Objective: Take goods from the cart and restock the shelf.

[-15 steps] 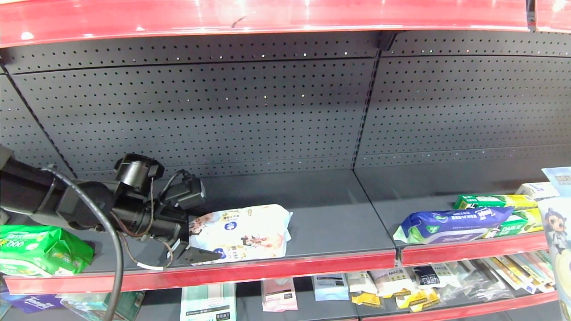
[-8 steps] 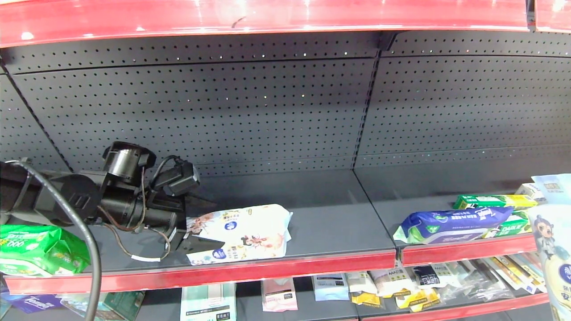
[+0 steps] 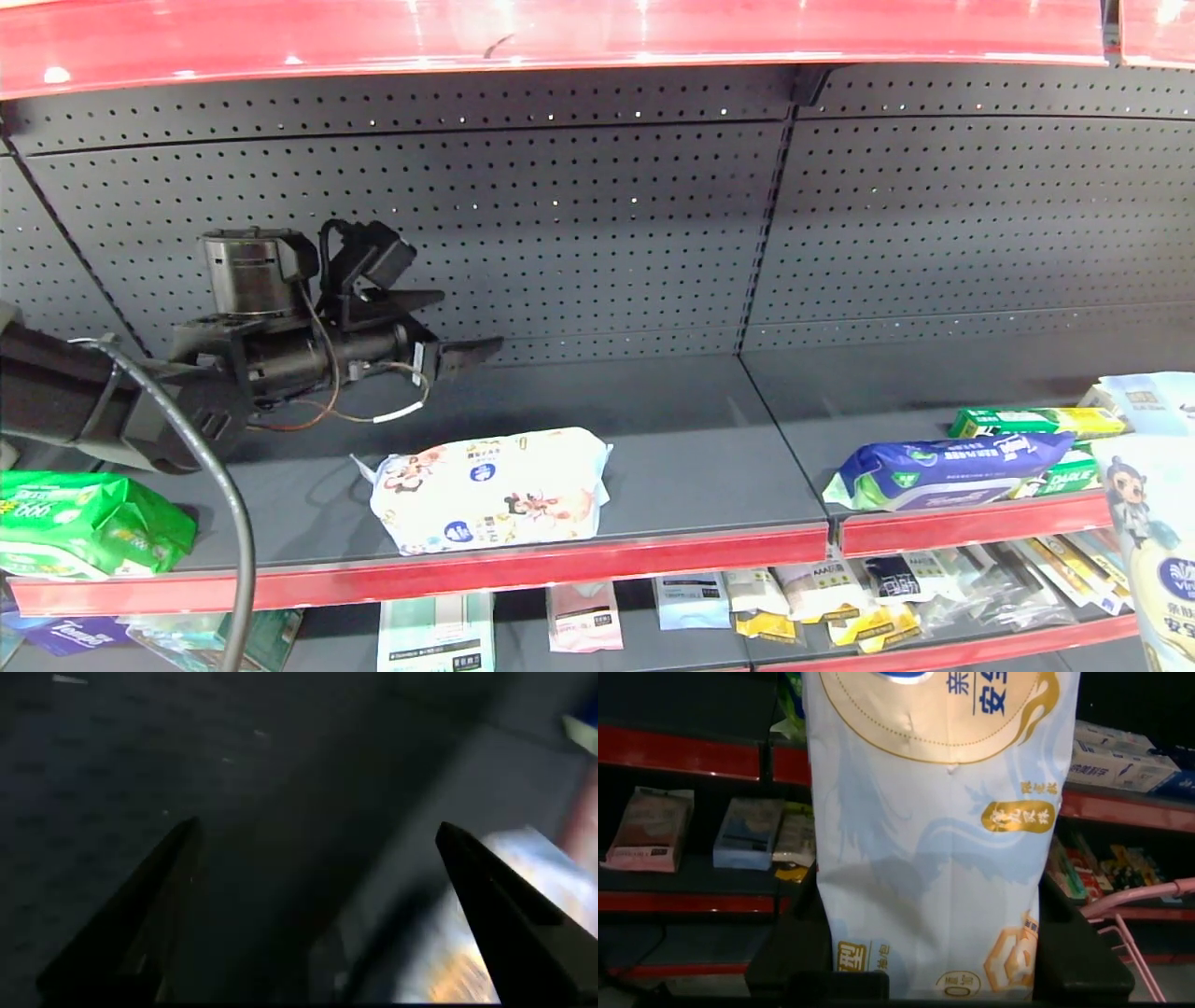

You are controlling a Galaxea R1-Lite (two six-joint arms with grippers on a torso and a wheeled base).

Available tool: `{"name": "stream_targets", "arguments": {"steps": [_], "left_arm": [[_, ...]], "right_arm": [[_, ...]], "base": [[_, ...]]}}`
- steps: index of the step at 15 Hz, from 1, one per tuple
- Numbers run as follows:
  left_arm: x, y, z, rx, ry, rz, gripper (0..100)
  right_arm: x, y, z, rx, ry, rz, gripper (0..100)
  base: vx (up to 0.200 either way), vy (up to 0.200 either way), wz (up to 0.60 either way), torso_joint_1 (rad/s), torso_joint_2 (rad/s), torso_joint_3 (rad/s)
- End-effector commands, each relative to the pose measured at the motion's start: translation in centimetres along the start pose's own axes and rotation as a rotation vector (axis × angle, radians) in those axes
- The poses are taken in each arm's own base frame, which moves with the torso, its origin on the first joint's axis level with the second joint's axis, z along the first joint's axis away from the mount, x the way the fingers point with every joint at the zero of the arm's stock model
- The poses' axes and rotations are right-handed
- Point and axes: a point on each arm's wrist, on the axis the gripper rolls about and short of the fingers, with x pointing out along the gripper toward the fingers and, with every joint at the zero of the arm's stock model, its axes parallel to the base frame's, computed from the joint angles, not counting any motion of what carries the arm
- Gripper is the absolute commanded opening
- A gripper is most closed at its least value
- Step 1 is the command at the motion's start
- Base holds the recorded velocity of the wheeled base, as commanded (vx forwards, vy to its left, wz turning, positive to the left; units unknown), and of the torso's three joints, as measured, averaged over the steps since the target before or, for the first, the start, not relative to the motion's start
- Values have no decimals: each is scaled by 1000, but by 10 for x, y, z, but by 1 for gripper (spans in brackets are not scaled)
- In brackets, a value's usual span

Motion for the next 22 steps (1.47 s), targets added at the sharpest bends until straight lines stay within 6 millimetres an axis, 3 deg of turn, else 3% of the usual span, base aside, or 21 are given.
{"name": "stream_targets", "arguments": {"steps": [1,2,4,6,8,12,16,19,22], "left_arm": [[14,-17,-9,-112,-24,177,100],[4,-20,-9,-149,-21,307,100],[-35,-32,-2,-260,-31,366,100],[-85,-51,-3,-302,-26,343,100],[-150,-77,-16,-310,-50,244,100],[-240,-119,-35,-307,-40,188,100],[-327,-157,-41,-287,43,119,100],[-342,-167,-62,-209,56,110,100],[-345,-167,-66,-192,41,175,100]], "right_arm": [[0,0,0,1,1,2,0],[0,0,0,1,-1,3,0],[-1,-1,3,1,-5,0,0],[1,-3,9,1,8,-1,0],[7,-7,25,-5,48,38,0],[30,-11,50,-28,132,200,0],[34,-12,55,-32,126,237,0],[37,-11,54,-29,149,240,0],[41,-10,56,-28,165,247,0]], "base": [[0,0,0,0,0,0],[0,0,0,0,0,0],[0,0,0,0,0,0],[0,0,0,0,0,0],[0,0,0,0,0,0],[0,0,0,0,0,0],[0,0,0,0,0,0],[0,0,0,0,0,0],[0,0,400,-3,3,-2]]}}
